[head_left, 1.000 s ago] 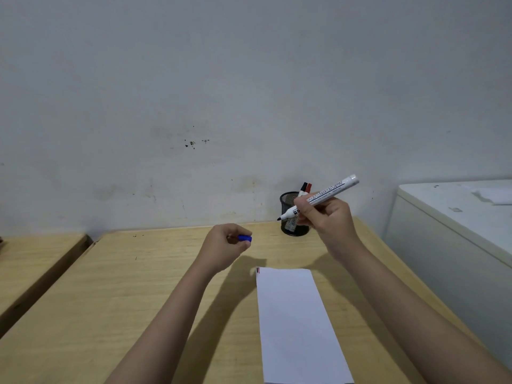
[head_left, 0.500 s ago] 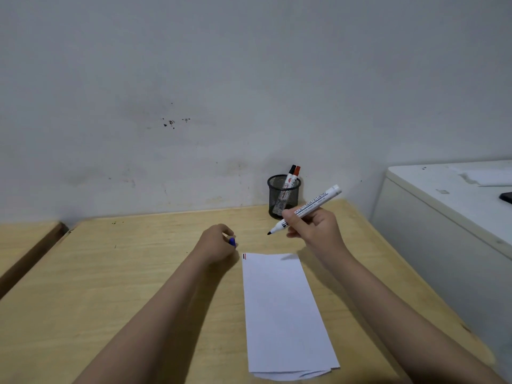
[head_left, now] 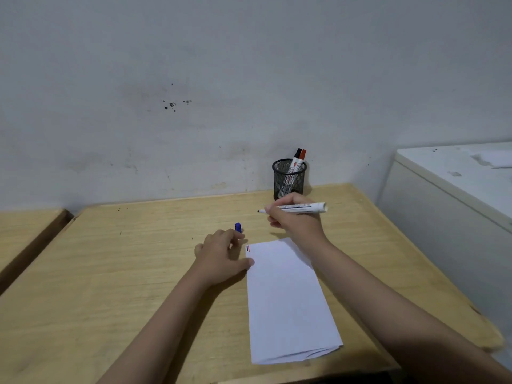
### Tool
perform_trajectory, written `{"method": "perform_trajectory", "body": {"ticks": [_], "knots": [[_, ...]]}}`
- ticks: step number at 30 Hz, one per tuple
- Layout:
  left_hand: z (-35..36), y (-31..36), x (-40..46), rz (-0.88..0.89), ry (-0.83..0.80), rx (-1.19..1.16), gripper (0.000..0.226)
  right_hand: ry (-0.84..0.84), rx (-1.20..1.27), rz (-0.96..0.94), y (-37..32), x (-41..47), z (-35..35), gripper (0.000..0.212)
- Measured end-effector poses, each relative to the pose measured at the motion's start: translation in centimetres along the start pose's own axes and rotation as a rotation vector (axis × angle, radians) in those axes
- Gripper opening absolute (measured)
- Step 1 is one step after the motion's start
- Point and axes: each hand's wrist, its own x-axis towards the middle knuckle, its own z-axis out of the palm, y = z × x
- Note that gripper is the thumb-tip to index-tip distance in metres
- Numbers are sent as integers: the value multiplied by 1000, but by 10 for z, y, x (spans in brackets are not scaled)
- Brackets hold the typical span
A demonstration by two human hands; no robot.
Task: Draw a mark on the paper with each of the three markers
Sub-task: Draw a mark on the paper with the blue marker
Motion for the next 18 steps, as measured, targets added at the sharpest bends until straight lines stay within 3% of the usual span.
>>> {"method": "perform_trajectory", "body": {"ticks": [6,18], "knots": [[6,-6,-2,38,13,75,43,23,-73,243,37,3,24,18],[4,-11,2,96,4,166,44,100,-120,113,59,-3,25,34]]}}
